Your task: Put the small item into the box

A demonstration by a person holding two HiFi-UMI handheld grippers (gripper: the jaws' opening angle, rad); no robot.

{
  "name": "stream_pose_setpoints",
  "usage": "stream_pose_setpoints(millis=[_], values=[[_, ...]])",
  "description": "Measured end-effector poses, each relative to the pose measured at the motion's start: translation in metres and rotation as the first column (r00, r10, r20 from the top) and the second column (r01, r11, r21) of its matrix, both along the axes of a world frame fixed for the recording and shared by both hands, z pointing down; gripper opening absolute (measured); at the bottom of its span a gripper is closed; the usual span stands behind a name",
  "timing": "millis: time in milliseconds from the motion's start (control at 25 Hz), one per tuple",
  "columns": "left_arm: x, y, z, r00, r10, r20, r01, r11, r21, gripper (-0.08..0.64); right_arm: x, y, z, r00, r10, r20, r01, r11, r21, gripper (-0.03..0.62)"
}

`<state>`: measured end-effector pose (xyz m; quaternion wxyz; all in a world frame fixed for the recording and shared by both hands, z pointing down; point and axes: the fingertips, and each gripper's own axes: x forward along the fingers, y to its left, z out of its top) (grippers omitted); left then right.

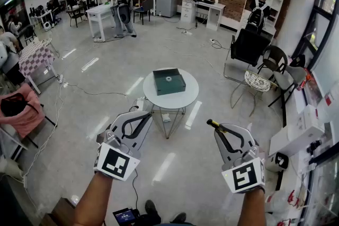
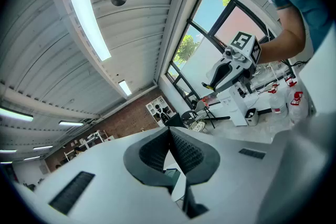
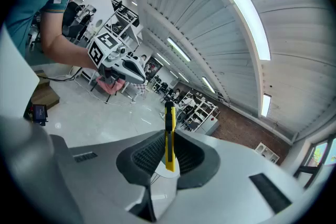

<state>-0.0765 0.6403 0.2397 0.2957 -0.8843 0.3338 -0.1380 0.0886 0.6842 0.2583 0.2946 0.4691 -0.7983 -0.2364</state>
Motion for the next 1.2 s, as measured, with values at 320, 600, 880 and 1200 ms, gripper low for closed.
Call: stream_pose_setpoints(millis=[320,600,880,1200], values=[[0.005,-0.012,0.018,1.0,-0.001,-0.013,0.001,1.0,-0.022,0.018,0.005,-0.011,0.016,1.0,-0.007,0.018,0.007,1.0,-0.008,0.072],[-0.008,-0.031,0.022,1.0,0.004,-0.013,-0.004,0.999,-0.031,0.018,-0.01,-0.029,0.017,0.998,-0.015,0.055,0.016,1.0,-0.02,0.072],[-0.02,-0.055,0.031,1.0,0.015,-0.003,-0.015,0.999,-0.033,0.018,-0.024,-0.055,0.024,0.998,-0.015,0.058,0.017,0.999,-0.031,0.072],[-0.081,-0.102,0.032,0.999,0.03,-0.022,-0.031,0.999,-0.042,0.018,-0.087,-0.103,0.025,0.999,-0.007,0.045,0.009,0.999,-0.045,0.072]])
